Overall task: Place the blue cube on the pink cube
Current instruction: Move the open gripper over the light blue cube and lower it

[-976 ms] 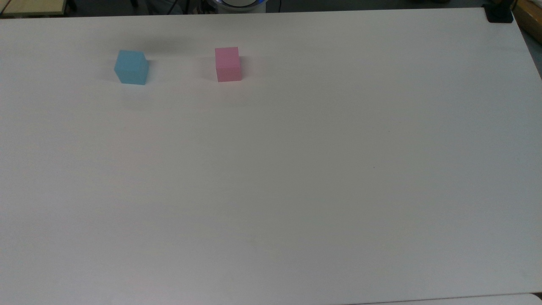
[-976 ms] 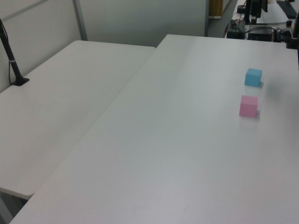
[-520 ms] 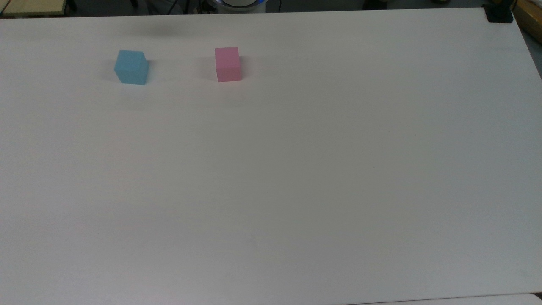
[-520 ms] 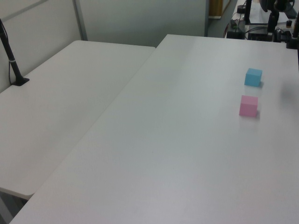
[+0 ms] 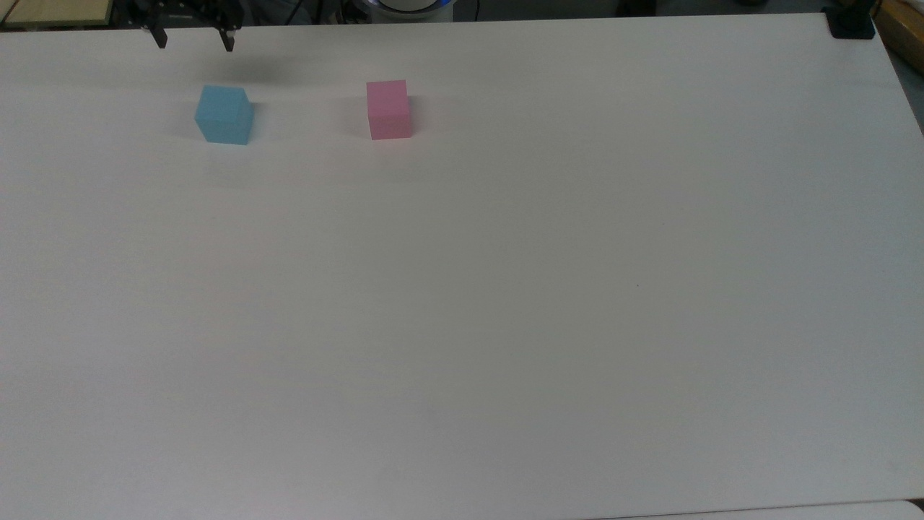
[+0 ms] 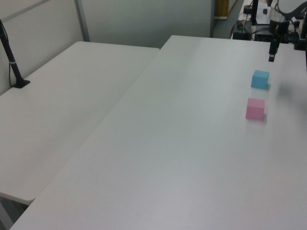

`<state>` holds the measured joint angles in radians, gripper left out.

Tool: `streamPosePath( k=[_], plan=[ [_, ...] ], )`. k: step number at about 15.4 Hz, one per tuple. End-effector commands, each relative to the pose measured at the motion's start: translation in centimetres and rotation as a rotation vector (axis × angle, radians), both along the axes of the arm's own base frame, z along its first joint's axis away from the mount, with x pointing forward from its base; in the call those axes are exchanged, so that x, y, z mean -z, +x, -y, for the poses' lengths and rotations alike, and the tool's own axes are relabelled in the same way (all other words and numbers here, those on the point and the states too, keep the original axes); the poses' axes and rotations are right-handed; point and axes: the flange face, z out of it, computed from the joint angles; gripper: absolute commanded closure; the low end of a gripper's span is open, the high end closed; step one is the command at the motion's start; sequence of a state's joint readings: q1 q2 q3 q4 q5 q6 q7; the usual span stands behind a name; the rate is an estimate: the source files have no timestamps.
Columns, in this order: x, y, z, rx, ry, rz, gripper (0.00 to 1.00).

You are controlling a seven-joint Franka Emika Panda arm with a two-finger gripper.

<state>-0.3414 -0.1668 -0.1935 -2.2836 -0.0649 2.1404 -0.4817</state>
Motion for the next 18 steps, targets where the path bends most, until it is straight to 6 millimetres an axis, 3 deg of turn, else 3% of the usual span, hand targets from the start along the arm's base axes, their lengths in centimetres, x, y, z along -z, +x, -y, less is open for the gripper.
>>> streamPosePath(
  k=[1, 4, 9, 18],
  plan=[
    [3.6, 1.7, 0.3, 0.069, -0.021, -0.008, 0.0],
    [4.8, 2.3, 0.2, 0.093, -0.023, -0.008, 0.0],
    [6.3, 3.9, -2.2, 0.091, -0.016, -0.029, 0.0],
    [9.7, 4.3, -1.3, 0.006, -0.066, -0.05, 0.0]
  ],
)
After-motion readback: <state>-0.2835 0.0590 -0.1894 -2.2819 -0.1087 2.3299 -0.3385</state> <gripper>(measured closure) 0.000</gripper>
